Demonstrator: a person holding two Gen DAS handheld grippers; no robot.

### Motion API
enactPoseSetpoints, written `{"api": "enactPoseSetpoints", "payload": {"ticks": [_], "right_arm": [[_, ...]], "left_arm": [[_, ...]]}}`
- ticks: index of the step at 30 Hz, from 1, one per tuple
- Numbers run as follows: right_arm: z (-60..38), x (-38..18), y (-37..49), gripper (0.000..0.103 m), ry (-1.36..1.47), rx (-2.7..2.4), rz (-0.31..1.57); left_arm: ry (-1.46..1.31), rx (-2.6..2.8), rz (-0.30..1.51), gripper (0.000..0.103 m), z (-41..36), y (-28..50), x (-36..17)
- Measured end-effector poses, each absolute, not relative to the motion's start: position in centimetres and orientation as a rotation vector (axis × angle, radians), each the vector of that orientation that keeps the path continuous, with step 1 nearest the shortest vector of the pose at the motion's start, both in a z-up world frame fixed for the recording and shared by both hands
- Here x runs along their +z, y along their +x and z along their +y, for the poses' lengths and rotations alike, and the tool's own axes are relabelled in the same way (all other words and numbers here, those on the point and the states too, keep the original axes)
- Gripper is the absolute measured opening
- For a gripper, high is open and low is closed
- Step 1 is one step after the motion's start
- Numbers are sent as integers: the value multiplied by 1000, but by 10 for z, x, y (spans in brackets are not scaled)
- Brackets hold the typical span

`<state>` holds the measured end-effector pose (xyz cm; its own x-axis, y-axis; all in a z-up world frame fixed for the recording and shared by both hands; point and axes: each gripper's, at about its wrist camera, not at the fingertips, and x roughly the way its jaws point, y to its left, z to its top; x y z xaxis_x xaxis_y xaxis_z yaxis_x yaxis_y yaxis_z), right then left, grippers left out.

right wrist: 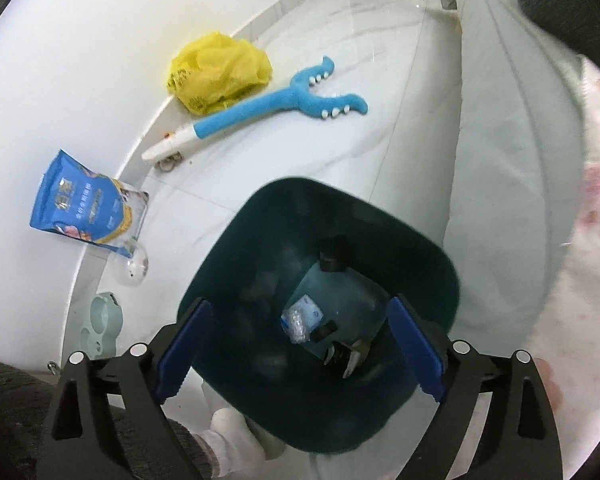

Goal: Collect trash
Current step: 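Move both grippers back over the bed toward the tape roll and socks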

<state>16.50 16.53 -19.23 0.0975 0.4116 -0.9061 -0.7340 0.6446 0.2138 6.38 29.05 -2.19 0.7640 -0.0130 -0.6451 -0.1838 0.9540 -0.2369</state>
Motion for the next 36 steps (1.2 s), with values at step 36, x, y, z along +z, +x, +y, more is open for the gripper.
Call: {"api": "enactPoseSetpoints", "payload": {"ticks": [36], "right_arm": [[-23, -74, 199, 100, -224, 657, 791]], "left_arm": [[-154, -4, 577, 100, 145, 130, 5]]}}
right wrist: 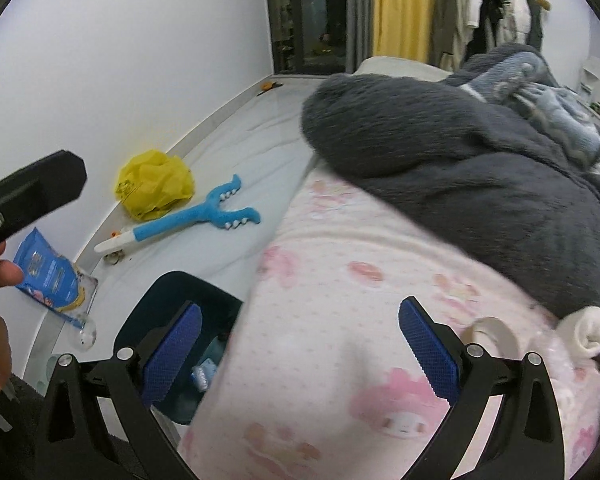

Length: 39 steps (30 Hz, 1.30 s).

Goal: Collect trash
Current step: 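Move both grippers back over the bed toward the tape roll and socks, then close the right gripper on a white sock while the left gripper grasps the tape roll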

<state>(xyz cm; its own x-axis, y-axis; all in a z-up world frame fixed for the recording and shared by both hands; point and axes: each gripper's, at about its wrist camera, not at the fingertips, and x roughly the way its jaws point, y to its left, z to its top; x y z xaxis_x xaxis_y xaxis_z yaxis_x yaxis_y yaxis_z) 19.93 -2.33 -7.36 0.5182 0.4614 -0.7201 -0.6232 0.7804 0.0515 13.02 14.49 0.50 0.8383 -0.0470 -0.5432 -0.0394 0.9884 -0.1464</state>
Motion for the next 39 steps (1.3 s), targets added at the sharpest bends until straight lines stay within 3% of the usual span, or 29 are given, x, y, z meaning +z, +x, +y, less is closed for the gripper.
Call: {"api": "enactPoseSetpoints", "payload": {"ticks": [39], "right_arm": [[-189, -92, 220, 100, -122, 516, 844]], "left_arm": [[-101, -101, 669, 100, 16, 191, -25]]}}
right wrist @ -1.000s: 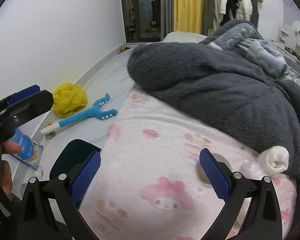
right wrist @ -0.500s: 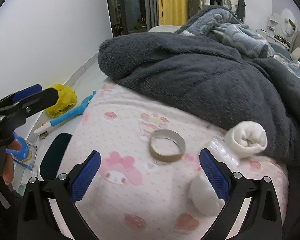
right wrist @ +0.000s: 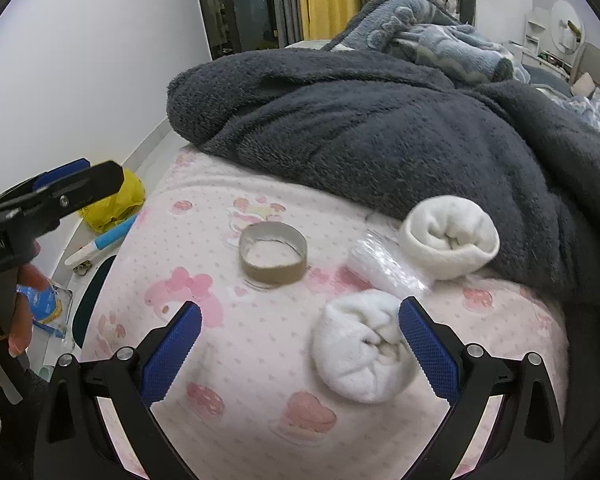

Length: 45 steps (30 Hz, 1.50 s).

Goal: Collect trash
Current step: 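Close the right gripper on a white sock while the left gripper grasps the tape roll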

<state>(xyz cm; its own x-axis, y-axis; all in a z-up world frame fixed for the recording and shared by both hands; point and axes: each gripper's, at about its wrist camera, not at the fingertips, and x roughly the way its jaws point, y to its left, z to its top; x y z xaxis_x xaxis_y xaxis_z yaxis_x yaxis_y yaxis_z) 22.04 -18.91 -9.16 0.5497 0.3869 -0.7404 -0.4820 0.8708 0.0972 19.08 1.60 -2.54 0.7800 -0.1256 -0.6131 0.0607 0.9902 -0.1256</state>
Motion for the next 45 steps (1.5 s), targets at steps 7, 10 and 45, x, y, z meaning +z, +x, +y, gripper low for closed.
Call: {"api": "enactPoseSetpoints", "payload": {"ticks": [7, 10, 45], "right_arm": [[-208, -101, 223, 100, -81, 532, 867], [-217, -105, 225, 100, -62, 528, 869], [-287, -109, 224, 44, 112, 614, 867]], "left_arm": [[-108, -121, 714, 100, -2, 201, -35], [-102, -141, 719, 100, -10, 203, -38], [-56, -163, 842, 91, -82, 243, -95]]}}
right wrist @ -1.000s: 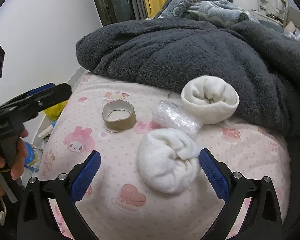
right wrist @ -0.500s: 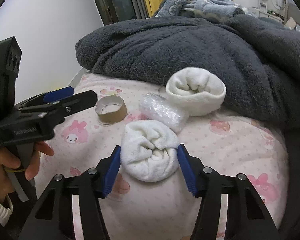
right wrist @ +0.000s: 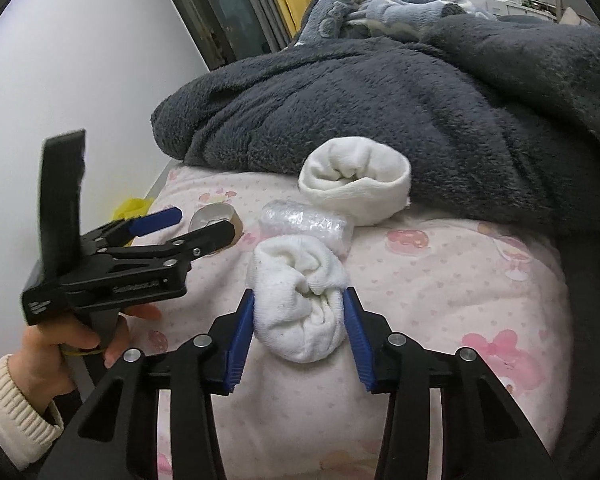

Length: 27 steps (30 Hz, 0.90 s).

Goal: Collect trash
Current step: 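Close the right gripper on a white sock while the left gripper grasps the tape roll, then carry the tape roll and sock over the green bin with both grippers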

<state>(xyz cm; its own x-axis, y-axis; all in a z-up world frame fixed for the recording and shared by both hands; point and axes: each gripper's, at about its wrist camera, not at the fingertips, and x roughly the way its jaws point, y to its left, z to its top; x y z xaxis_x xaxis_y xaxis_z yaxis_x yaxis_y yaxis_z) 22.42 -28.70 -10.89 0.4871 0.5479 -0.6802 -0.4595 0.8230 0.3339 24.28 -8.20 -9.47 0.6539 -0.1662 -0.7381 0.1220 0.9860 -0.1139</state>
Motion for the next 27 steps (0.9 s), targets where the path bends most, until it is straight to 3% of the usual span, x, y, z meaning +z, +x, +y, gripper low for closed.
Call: {"api": "enactPoseSetpoints", "payload": {"ticks": [7, 9, 27], "right_arm": [[-304, -107, 221, 43, 186, 645, 874], [-307, -108, 222, 41, 205, 661, 887], [-281, -95, 224, 41, 241, 724, 875]], "left_arm": [[-62, -149, 869, 69, -83, 249, -100], [-65, -164, 872, 58, -84, 249, -100], [-61, -149, 843, 55, -61, 235, -87]]}}
